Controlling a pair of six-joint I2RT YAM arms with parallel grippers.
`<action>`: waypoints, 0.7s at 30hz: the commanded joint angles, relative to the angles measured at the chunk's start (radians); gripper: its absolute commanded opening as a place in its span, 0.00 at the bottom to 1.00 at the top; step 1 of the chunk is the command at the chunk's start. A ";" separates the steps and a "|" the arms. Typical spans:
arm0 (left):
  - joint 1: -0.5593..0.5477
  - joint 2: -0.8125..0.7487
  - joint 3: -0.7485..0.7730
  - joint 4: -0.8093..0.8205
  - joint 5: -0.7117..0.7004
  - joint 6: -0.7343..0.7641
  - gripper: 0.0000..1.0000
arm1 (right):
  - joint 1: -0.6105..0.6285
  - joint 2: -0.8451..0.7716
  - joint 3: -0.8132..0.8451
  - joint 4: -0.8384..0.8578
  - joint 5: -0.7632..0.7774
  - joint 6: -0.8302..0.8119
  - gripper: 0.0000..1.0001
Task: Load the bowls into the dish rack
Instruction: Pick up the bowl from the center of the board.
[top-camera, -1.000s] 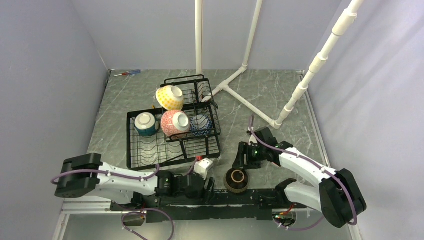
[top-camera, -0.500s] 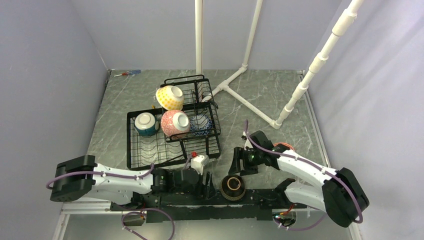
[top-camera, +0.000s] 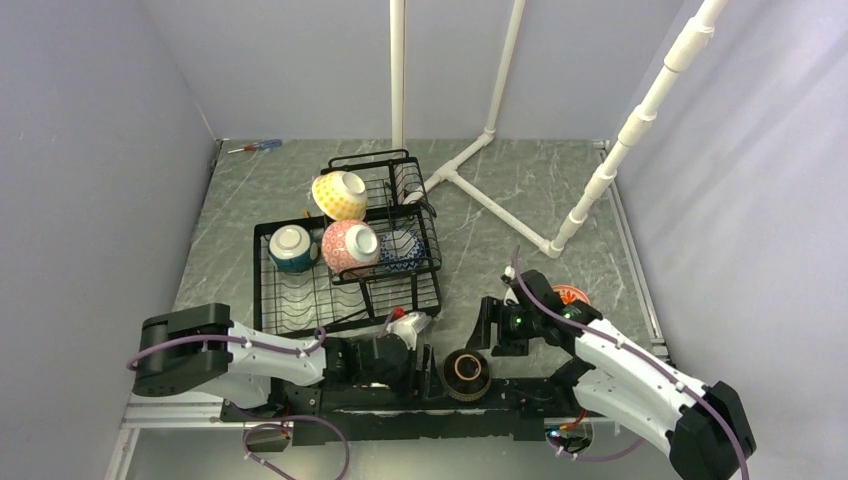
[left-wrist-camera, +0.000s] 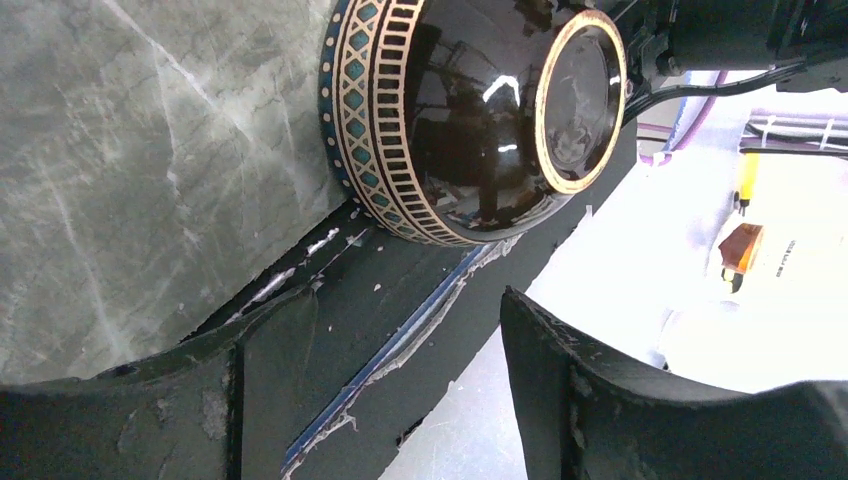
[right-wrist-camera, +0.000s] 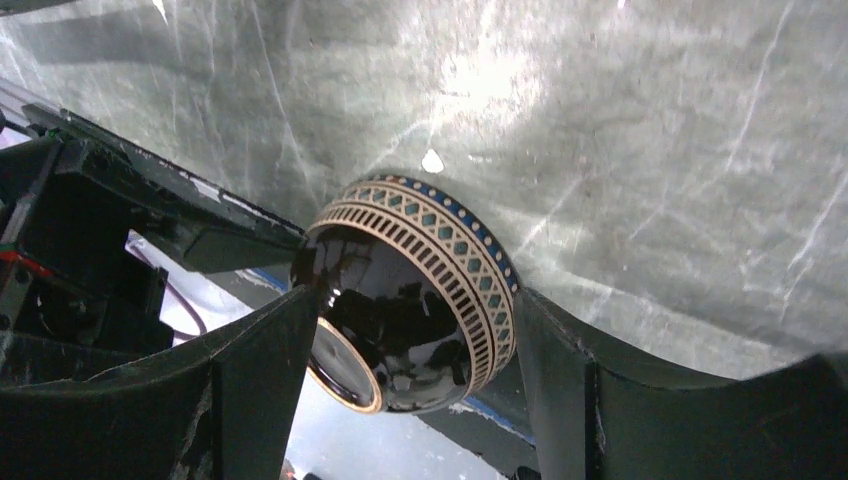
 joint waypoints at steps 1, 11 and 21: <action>0.027 0.018 -0.012 0.036 0.014 -0.035 0.73 | 0.006 -0.081 -0.035 -0.078 -0.059 0.076 0.75; 0.076 0.104 0.005 0.098 0.052 -0.128 0.87 | 0.005 -0.138 -0.072 -0.119 -0.117 0.090 0.77; 0.083 0.216 0.017 0.158 0.029 -0.301 0.86 | 0.005 -0.102 -0.147 0.013 -0.138 0.107 0.75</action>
